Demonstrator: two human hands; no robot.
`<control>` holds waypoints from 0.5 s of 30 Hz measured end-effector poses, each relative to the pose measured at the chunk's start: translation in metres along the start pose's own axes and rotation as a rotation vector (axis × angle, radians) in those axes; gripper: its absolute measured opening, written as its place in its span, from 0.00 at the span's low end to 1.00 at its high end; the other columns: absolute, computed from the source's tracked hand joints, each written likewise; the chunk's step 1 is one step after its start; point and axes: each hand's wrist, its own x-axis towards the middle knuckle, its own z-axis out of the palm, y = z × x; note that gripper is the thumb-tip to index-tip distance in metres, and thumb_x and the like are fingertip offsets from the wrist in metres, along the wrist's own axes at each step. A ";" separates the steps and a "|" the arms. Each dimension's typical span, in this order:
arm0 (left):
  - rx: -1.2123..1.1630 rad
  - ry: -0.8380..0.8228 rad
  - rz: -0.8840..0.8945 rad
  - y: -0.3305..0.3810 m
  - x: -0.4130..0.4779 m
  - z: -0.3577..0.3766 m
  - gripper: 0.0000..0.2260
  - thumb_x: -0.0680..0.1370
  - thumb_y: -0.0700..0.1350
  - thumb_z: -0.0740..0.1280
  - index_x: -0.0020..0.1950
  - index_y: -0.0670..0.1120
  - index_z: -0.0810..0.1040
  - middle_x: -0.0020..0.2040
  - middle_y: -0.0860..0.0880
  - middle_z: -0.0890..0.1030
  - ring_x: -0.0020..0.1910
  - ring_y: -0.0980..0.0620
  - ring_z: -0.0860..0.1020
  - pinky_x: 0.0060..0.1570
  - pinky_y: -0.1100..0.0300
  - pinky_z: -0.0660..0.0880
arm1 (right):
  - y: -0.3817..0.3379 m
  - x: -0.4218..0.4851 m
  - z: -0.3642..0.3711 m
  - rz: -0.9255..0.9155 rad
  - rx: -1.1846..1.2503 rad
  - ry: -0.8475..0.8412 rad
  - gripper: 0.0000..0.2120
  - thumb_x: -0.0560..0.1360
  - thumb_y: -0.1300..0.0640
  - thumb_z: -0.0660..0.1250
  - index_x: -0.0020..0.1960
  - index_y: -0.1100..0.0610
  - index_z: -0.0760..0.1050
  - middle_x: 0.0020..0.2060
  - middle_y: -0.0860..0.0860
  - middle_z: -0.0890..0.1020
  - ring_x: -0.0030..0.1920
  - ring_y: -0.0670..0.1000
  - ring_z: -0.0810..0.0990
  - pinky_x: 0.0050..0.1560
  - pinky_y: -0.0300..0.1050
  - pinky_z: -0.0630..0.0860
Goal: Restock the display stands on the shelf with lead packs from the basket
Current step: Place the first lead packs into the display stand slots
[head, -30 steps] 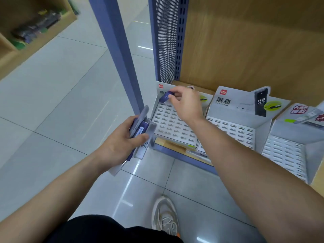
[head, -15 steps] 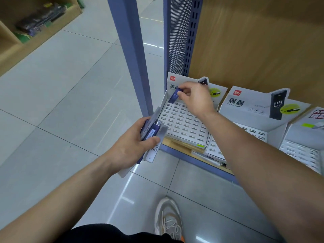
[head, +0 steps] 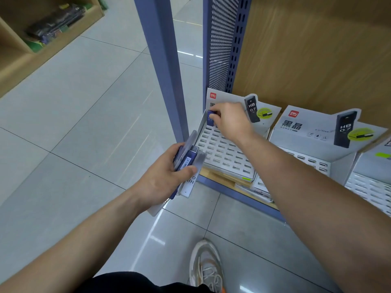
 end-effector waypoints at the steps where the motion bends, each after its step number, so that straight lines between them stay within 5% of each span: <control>1: -0.007 -0.001 -0.002 0.000 0.000 0.000 0.18 0.81 0.47 0.69 0.67 0.59 0.70 0.52 0.61 0.80 0.44 0.62 0.80 0.38 0.71 0.74 | 0.000 0.001 0.004 0.020 0.017 0.006 0.09 0.80 0.56 0.65 0.53 0.57 0.83 0.41 0.57 0.85 0.44 0.59 0.82 0.48 0.53 0.80; 11: -0.089 0.007 -0.035 0.013 -0.002 0.006 0.17 0.81 0.48 0.69 0.65 0.63 0.69 0.51 0.58 0.82 0.45 0.51 0.82 0.41 0.56 0.81 | -0.001 -0.069 -0.028 0.215 0.445 0.123 0.08 0.79 0.54 0.67 0.53 0.57 0.82 0.43 0.49 0.85 0.45 0.50 0.84 0.51 0.49 0.81; 15: -0.103 -0.010 -0.018 0.022 0.000 0.015 0.19 0.81 0.46 0.69 0.70 0.57 0.71 0.53 0.55 0.83 0.42 0.58 0.83 0.39 0.63 0.79 | -0.021 -0.122 -0.054 0.300 0.864 -0.246 0.09 0.80 0.53 0.67 0.57 0.55 0.80 0.41 0.54 0.85 0.40 0.54 0.86 0.44 0.50 0.84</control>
